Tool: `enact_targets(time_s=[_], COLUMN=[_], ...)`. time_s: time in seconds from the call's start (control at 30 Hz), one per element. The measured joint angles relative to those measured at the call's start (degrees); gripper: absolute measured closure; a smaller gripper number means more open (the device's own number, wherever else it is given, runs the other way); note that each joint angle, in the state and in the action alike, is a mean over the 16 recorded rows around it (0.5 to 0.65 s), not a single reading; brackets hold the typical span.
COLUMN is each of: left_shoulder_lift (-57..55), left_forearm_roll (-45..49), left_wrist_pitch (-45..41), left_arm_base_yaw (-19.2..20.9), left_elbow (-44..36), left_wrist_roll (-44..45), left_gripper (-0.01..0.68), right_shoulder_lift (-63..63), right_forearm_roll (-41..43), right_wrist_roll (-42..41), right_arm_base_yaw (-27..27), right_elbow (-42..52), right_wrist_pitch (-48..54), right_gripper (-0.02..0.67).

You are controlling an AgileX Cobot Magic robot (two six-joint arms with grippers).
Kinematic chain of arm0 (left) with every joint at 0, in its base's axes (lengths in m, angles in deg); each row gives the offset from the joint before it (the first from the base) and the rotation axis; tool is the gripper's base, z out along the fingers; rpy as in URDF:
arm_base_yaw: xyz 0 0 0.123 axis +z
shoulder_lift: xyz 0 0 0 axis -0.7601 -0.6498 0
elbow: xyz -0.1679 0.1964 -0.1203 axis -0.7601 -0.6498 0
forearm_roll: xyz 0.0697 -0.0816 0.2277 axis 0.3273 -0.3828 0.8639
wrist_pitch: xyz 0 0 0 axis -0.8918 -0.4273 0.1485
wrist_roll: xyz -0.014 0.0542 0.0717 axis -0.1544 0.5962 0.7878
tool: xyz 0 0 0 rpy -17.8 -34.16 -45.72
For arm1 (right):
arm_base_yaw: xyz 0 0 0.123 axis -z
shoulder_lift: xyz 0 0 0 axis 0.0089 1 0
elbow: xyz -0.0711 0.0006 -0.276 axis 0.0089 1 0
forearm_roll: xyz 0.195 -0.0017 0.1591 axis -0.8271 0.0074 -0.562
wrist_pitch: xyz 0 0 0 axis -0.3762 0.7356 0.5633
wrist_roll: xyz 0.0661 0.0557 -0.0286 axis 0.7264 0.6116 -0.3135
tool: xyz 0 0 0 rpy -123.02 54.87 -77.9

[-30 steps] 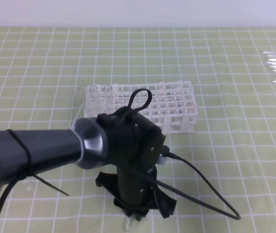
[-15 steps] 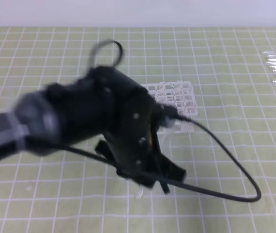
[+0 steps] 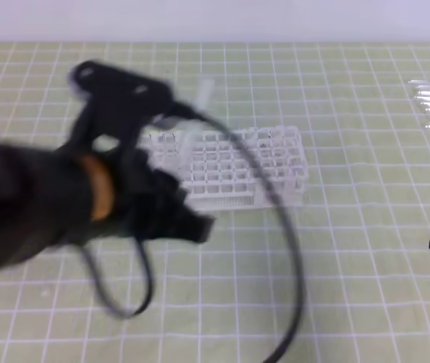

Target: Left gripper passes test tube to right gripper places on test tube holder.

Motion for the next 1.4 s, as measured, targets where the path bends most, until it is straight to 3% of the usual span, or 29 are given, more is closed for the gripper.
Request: enact_targets(time_s=[0.27,0.6,1.0,1.2,1.4], left_shoulder_lift=[12.76,18.86,18.62,18.58,18.55], left_forearm_roll=[12.26,31.41,52.59,57.91,59.76], left_wrist_pitch=[15.91,29.49,29.38,28.56,28.19], left_arm_base_yaw=[0.00,0.01,0.00,-0.01,0.00], left_elbow=[-16.96,-27.83,-28.50,-28.50,-28.50], left_wrist_roll=[-13.11,-30.61,-50.76,-54.96,-56.23], left_gripper=[0.670,0.672,0.671,0.671,0.671], right_shoulder_lift=[6.54,16.31,18.77,19.02,19.28], right_forearm_roll=[-8.00,-6.72,-9.93,-14.00,-15.67], right_wrist_roll=[-6.06,-8.48,-20.49,-25.98,-26.88], right_arm_base_yaw=[-3.88,-17.51,-34.92,-42.54,-46.33], right_elbow=[-7.26,-17.93,-18.82,-16.90,-16.97], right_wrist_pitch=[2.47,-5.54,-31.26,-43.18,-48.98], right_gripper=[0.651,0.651,0.651,0.650,0.644])
